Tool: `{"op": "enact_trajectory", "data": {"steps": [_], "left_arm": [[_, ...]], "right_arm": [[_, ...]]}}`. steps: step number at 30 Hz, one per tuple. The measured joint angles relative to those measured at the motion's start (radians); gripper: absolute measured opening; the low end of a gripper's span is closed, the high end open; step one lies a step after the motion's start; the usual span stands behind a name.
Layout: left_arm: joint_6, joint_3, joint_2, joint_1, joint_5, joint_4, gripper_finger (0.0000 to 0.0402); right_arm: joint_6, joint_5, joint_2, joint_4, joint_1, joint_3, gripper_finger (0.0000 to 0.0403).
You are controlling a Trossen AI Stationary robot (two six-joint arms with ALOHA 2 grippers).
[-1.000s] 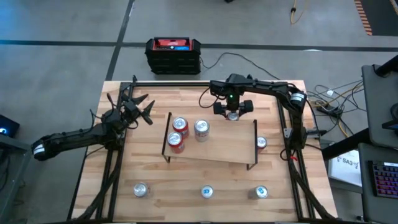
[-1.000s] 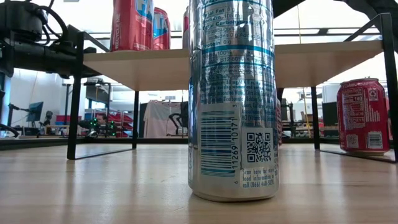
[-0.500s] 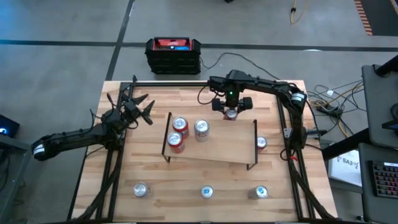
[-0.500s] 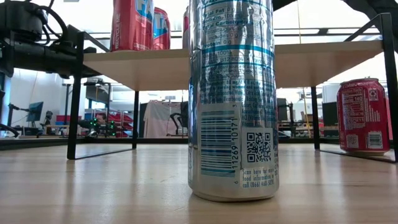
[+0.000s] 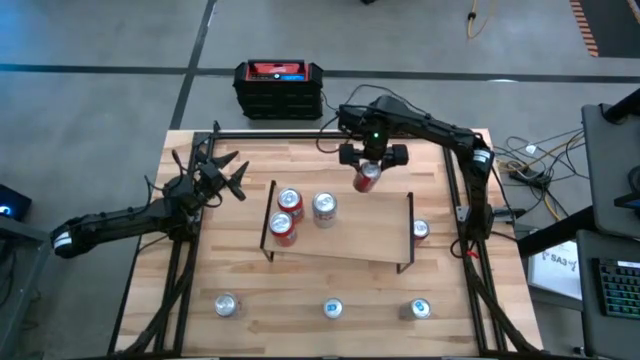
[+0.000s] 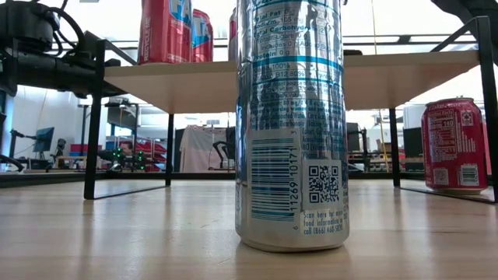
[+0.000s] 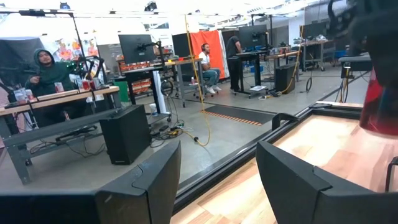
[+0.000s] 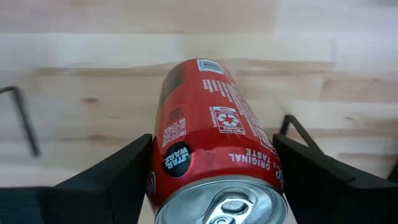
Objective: Place canned beverage on shelf
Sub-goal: Put the top red soda can on the shelf
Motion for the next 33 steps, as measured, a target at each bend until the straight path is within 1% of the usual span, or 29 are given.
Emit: {"op": "enact_trajectory", "data": {"steps": [5, 12, 15, 20, 23, 30, 33], "left_arm": [[0.000, 0.000, 0.000, 0.000, 0.000, 0.000, 0.0195], [0.000, 0.000, 0.000, 0.000, 0.000, 0.000, 0.0195], [0.000, 0.000, 0.000, 0.000, 0.000, 0.000, 0.0195], [0.000, 0.000, 0.000, 0.000, 0.000, 0.000, 0.0195], [0.000, 0.000, 0.000, 0.000, 0.000, 0.000, 0.0195], [0.000, 0.000, 0.000, 0.000, 0.000, 0.000, 0.0195], [0.000, 0.000, 0.000, 0.000, 0.000, 0.000, 0.0195]], "right_arm": [[-0.002, -0.001, -0.016, -0.002, 0.000, 0.039, 0.0286], [0.038, -0.008, -0.056, -0.003, -0.004, 0.041, 0.0286], [0.030, -0.031, -0.076, -0.002, -0.005, 0.041, 0.0286], [0.038, -0.059, -0.122, -0.003, -0.011, 0.041, 0.0307], [0.037, -0.061, -0.147, -0.003, -0.011, 0.041, 0.0309], [0.043, -0.161, -0.190, -0.002, -0.003, 0.038, 0.0306], [0.059, -0.185, -0.201, -0.001, 0.011, 0.028, 0.0306]]}}
